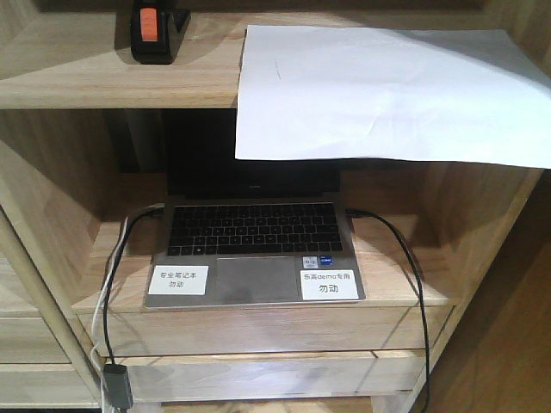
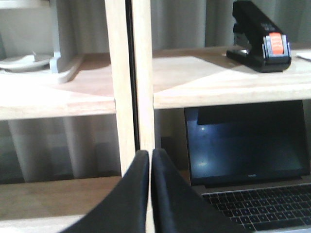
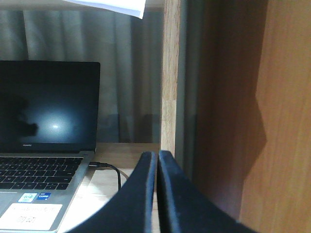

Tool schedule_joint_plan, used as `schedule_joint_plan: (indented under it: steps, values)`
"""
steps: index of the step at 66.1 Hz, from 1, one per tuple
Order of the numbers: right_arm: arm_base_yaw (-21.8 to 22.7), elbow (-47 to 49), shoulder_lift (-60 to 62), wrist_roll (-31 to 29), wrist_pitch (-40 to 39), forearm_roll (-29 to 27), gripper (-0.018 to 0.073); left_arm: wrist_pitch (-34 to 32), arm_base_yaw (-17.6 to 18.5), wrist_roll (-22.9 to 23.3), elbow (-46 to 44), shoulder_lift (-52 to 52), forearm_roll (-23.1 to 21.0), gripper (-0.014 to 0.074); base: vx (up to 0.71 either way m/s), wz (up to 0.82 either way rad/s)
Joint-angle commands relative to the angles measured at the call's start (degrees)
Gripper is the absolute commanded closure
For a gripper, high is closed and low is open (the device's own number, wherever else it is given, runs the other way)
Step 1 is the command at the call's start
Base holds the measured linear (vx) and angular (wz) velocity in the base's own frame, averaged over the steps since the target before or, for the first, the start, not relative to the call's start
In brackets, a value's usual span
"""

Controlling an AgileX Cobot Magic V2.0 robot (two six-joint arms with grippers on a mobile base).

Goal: Grab stapler and paper to desk for stapling
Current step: 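Reach the left gripper toward the black stapler on the upper shelf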

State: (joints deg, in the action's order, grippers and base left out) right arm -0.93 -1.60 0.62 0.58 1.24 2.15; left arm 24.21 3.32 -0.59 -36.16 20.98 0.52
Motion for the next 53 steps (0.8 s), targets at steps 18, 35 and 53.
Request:
schedule_joint_plan:
  steps: [18,35,53]
  values:
    - [0.2,-0.19,0.79,-0.58,-4.48,0.14,0.0568,-5.85,0.18,0.59,-1.78,0.84,-0.52,0.0537,0.0,0.0]
    - [0.2,-0.19,0.79,-0.58,-4.48,0.14,0.0568,-6.85,0.18,0.59,-1.78,0.84,-0.52,0.0241,0.0,0.0]
    - [0.2,-0.19,0.79,-0.58,-4.48,0.14,0.0568,-7.76,0.18,0.59,-1.78,0.84,-0.52,0.0076,0.0,0.0]
